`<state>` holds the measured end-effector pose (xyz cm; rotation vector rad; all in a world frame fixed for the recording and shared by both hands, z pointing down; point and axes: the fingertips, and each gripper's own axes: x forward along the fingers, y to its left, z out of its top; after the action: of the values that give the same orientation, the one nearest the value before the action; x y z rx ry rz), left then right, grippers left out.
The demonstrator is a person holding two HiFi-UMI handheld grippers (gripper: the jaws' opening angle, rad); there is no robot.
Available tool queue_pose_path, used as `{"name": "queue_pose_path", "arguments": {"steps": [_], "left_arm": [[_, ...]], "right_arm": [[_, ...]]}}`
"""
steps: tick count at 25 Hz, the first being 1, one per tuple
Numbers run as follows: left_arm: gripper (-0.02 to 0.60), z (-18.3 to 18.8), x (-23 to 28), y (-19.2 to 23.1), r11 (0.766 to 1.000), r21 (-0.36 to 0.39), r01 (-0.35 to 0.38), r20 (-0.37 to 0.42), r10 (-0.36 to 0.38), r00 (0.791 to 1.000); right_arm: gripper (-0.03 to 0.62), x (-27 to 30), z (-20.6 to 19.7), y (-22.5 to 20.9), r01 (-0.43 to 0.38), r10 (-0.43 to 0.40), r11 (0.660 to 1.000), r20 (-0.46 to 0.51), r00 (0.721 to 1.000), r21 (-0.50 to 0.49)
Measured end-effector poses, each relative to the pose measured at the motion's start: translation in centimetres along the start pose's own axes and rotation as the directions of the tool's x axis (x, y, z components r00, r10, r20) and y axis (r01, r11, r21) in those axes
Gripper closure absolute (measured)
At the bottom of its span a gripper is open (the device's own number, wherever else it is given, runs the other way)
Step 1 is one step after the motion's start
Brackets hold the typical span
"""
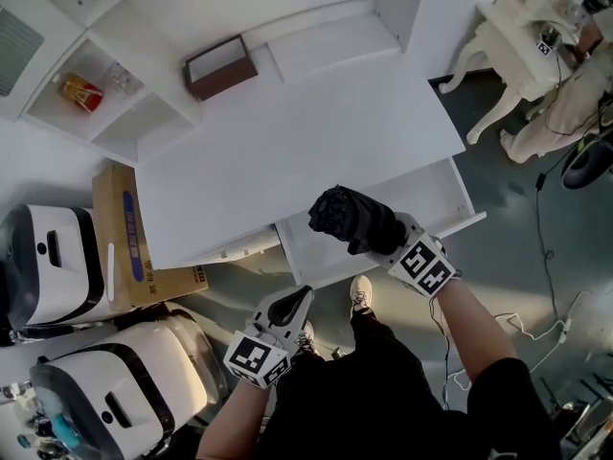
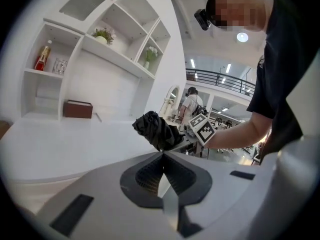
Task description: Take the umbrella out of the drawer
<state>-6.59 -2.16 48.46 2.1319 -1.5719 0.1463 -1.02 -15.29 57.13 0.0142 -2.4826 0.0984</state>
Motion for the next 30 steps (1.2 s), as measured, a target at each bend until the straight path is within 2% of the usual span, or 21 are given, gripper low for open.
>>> {"name": "queue_pose_path", "arguments": {"steps": [2, 5, 10, 13, 15, 19, 25, 30], "left_arm": [[0.578, 0.9, -1.0, 0.2, 1.0, 0.014, 0.028, 0.014, -0.028, 0.999], [0.578, 2.1, -3.1, 0.5, 0.998, 0.038, 0.058, 0.037, -0.059, 0.998], [0.578, 3.9, -7.0, 1.2, 0.994, 0.051, 0.093, 0.092, -0.097, 0.991], [0.578, 4.1, -9.3, 1.2, 0.99, 0.065, 0.125, 0.11, -0.131, 0.985], [0.578, 3.8, -10.7, 1.1, 0.987, 0.066, 0.146, 0.113, -0.153, 0.982], [0.578, 3.1, -13.5, 0.7, 0.98, 0.058, 0.191, 0.12, -0.197, 0.973], [0.578, 1.3, -15.6, -0.5, 0.957, 0.062, 0.285, 0.072, -0.289, 0.955], [0.578, 0.6, -16.2, -2.7, 0.938, 0.068, 0.339, 0.049, -0.343, 0.938]], "right_arm": [[0.345, -1.4, 2.5, 1.1, 0.04, -0.05, 0.994, 0.095, 0.994, 0.105], [0.345, -3.5, 6.1, 3.3, 0.066, -0.125, 0.967, 0.231, 0.965, 0.246], [0.345, -6.6, 10.7, 7.6, 0.032, -0.239, 0.892, 0.411, 0.88, 0.45], [0.345, -7.9, 12.4, 10.2, -0.003, -0.3, 0.848, 0.485, 0.821, 0.53], [0.345, -8.5, 13.0, 12.2, -0.011, -0.33, 0.83, 0.508, 0.796, 0.557], [0.345, -9.1, 13.3, 16.2, -0.011, -0.384, 0.793, 0.513, 0.767, 0.609], [0.345, -10.6, 12.2, 21.1, 0.019, -0.489, 0.732, 0.506, 0.71, 0.681], [0.345, -11.9, 10.4, 23.9, 0.054, -0.528, 0.71, 0.48, 0.701, 0.702]]}}
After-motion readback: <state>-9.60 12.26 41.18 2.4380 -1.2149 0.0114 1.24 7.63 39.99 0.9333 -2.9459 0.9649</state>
